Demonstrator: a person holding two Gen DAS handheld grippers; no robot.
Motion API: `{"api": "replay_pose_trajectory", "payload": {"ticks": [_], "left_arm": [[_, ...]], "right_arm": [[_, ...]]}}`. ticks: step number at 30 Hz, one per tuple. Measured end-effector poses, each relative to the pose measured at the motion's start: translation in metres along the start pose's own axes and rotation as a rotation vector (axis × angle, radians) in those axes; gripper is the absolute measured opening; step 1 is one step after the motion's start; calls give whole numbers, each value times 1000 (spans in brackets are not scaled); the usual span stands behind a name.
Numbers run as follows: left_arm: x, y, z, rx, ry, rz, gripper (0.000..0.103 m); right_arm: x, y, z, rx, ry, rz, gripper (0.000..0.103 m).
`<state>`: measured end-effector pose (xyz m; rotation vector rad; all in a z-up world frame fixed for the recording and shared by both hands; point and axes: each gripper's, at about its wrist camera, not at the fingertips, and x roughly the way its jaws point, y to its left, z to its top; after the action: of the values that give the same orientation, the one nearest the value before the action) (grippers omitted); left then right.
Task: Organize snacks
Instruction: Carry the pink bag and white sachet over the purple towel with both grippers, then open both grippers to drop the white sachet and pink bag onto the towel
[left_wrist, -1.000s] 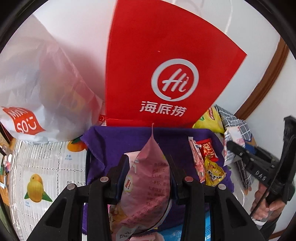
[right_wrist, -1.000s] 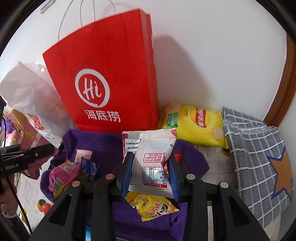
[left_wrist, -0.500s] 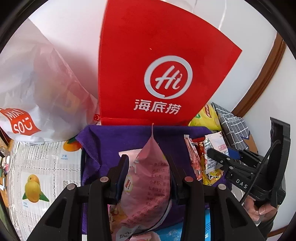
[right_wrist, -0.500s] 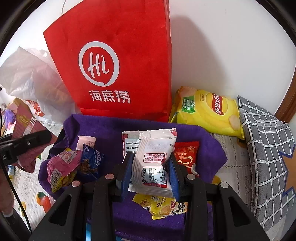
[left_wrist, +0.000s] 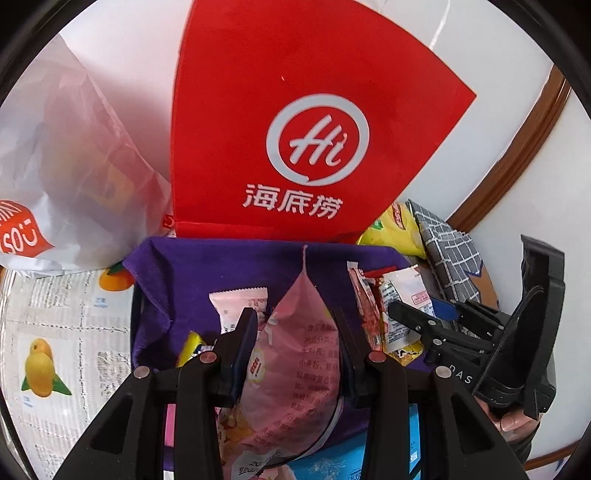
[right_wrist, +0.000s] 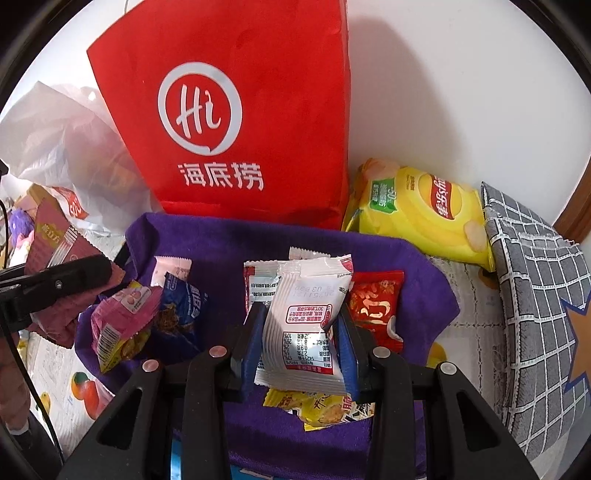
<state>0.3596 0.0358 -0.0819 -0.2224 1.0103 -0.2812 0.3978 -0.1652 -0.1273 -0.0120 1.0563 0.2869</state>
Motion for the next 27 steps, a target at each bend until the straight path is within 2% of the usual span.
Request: {"api": "replay_pose_trajectory", "payload": {"ticks": [5,9,12,27], "left_arm": [[11,-1,-1,-20,42,-15,37],[20,0,-3,-17,75,42,38],[24,4,-3,-34,90,29,37],[33,5,-5,-28,116,67,38]], "right_arm": [[3,-2,-1,-5,8,7,38],[6,-3,-1,1,21,1,39],[6,-2,-1,-2,21,-1,39],[6,1,0,-19,14,-4,42]]}}
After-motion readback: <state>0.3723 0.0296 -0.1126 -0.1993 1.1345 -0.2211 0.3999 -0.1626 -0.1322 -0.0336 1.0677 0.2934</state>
